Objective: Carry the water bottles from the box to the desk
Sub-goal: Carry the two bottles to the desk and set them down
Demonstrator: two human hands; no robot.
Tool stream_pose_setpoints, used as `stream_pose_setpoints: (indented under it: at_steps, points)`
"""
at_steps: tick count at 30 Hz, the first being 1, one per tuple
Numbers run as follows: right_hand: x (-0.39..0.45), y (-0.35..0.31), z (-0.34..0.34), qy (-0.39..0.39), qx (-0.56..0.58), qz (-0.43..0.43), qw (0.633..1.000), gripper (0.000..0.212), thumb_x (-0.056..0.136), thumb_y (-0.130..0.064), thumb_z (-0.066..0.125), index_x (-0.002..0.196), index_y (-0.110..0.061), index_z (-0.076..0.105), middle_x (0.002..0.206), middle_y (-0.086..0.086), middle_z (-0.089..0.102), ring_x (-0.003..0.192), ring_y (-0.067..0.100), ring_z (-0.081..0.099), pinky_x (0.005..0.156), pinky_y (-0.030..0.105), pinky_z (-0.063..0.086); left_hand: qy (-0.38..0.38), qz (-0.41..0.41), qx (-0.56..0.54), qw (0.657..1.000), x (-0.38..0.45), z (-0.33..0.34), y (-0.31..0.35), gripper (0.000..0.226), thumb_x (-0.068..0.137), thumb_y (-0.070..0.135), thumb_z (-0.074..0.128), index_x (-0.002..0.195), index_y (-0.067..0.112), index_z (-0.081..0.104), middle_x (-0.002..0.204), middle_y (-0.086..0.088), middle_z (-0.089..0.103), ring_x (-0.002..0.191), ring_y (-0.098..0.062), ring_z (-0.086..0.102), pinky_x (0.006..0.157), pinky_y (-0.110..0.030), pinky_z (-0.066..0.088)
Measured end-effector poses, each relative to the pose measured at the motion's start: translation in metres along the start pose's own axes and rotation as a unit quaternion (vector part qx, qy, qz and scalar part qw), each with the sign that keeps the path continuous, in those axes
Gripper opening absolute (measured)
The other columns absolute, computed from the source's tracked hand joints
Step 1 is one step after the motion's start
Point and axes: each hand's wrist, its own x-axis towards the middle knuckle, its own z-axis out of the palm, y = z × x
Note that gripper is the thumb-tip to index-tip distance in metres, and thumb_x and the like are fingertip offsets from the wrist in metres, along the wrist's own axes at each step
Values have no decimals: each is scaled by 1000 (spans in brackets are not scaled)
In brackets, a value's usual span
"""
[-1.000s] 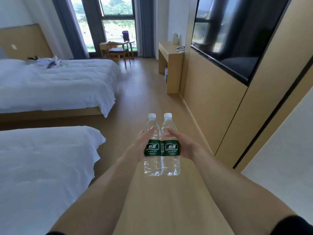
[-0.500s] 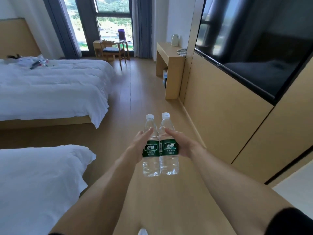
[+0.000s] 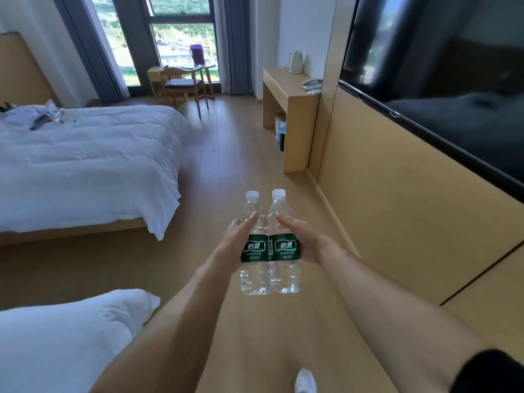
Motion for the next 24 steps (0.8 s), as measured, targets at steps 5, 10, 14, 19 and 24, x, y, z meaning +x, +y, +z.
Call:
stream_pose_setpoints:
  at_steps: [5, 10, 14, 19, 24]
  points:
    - [76, -37, -21, -16, 3, 13, 1000, 43, 99, -38, 60, 126, -5, 54, 98, 16, 74, 79, 29, 74, 63, 35, 60, 17, -4, -7, 1000, 74, 2, 30, 55, 91, 37, 73, 131, 8, 47, 124, -29, 64, 103, -46, 67, 95, -66, 51]
    - [164, -91, -49, -39, -2, 15, 999, 53, 99, -37, 59, 136, 0, 49, 112, 22, 67, 85, 32, 70, 74, 40, 61, 48, 3, -6, 999, 157, 13, 74, 52, 92, 34, 72, 130, 8, 48, 121, -29, 65, 99, -45, 69, 92, -61, 55]
    - [227, -139, -73, -68, 8, 23, 997, 55, 101, -36, 56, 140, 2, 47, 134, 30, 58, 100, 38, 65, 90, 48, 55, 70, 10, -3, 998, 220, 26, 114, 49, 95, 32, 68, 131, 5, 49, 122, -30, 64, 89, -39, 68, 85, -55, 57]
    - [288, -188, -91, -85, 22, 28, 996, 55, 101, -33, 55, 142, 3, 47, 130, 30, 59, 90, 35, 67, 80, 44, 58, 97, 22, -11, 995, 285, 37, 154, 45, 95, 31, 69, 129, 7, 51, 121, -28, 65, 91, -38, 67, 92, -57, 54]
    - [342, -220, -108, -88, 21, 36, 995, 56, 100, -34, 57, 141, 2, 47, 129, 30, 59, 95, 37, 65, 90, 49, 53, 94, 20, -13, 995, 342, 39, 180, 49, 94, 32, 69, 131, 5, 51, 123, -30, 64, 96, -41, 67, 94, -59, 54]
